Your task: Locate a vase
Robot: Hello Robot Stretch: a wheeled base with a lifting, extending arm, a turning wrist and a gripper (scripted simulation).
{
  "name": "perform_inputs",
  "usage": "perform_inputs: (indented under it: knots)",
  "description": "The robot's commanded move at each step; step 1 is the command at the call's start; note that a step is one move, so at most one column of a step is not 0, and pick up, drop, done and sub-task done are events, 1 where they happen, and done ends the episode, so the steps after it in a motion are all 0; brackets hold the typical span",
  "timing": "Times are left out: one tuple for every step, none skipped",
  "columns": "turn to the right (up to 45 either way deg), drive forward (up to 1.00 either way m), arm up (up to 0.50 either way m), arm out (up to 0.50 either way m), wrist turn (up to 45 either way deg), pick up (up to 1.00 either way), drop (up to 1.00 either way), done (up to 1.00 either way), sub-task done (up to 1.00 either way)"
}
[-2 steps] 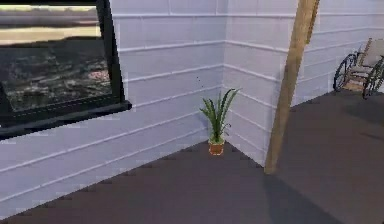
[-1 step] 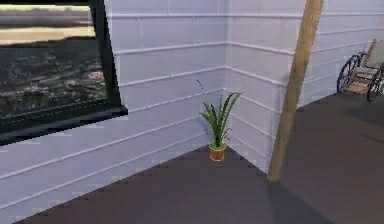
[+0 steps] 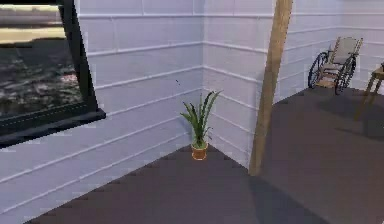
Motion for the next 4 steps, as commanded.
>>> perform_inputs:
  knots:
    - [0.0,0.65,0.0,0.0,0.0,0.0,0.0,0.0,0.0]
    - [45.0,0.0,0.0,0.0,0.0,0.0,0.0,0.0,0.0]
    - [0.0,0.3,0.0,0.0,0.0,0.0,0.0,0.0,0.0]
    - [12.0,0.0,0.0,0.0,0.0,0.0,0.0,0.0,0.0]
